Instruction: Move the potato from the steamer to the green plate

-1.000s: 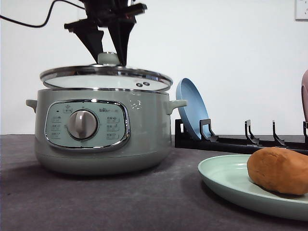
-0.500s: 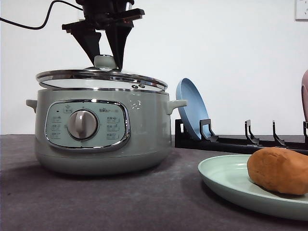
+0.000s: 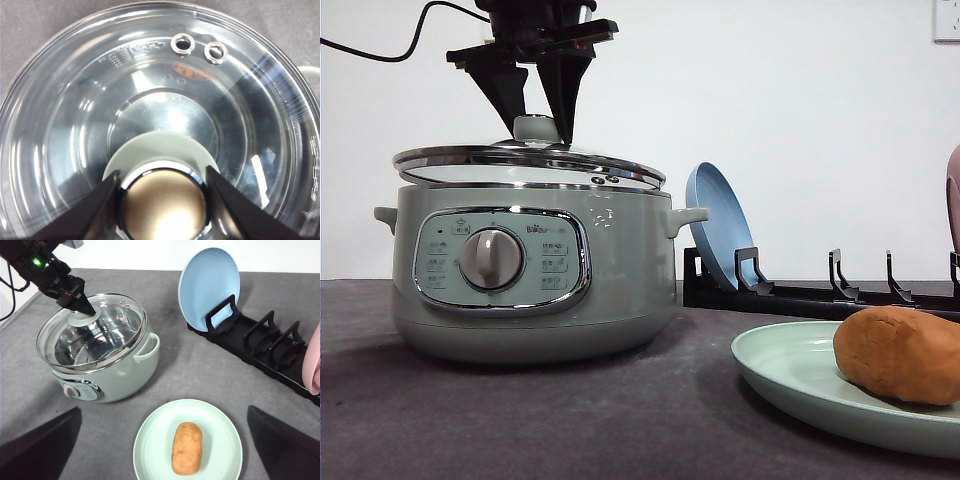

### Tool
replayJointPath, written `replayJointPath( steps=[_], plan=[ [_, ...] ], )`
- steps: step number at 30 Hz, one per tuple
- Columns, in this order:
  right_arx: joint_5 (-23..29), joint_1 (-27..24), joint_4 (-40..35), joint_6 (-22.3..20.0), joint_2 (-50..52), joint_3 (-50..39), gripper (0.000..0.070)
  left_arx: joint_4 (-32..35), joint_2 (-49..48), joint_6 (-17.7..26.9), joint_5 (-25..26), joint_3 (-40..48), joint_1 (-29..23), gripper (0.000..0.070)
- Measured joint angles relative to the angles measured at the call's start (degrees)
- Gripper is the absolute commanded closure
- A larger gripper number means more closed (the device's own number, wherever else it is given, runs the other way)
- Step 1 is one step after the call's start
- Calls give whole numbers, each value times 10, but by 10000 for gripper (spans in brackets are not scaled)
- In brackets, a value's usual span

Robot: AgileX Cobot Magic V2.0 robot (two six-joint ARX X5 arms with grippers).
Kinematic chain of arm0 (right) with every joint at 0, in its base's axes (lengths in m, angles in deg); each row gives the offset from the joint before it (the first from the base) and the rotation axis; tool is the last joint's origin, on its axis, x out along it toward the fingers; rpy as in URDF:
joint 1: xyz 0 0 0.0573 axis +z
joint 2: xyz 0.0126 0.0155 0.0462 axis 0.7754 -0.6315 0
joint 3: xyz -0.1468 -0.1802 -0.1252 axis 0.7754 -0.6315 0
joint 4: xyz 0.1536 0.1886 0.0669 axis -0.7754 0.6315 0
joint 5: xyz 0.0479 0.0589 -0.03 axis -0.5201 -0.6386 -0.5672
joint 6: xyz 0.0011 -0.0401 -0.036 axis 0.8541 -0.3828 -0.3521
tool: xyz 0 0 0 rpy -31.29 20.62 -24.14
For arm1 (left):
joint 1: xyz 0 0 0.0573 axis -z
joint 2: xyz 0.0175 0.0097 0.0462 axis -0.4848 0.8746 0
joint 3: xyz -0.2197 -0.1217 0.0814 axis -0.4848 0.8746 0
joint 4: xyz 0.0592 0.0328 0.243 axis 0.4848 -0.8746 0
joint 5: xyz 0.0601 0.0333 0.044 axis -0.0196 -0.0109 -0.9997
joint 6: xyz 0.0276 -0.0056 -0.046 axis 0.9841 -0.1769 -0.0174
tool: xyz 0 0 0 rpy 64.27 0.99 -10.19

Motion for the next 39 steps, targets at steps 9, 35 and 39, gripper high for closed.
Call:
replayJointPath(
  steps=[9,35,39],
  plan=[
    [0,0,0,0,0,0,2,1,8,0,7,0,0,700],
    [0,0,0,0,0,0,2,1,16,0,8,0,0,700],
    [0,0,0,0,0,0,2,1,16,1,6,0,1,700]
  ],
)
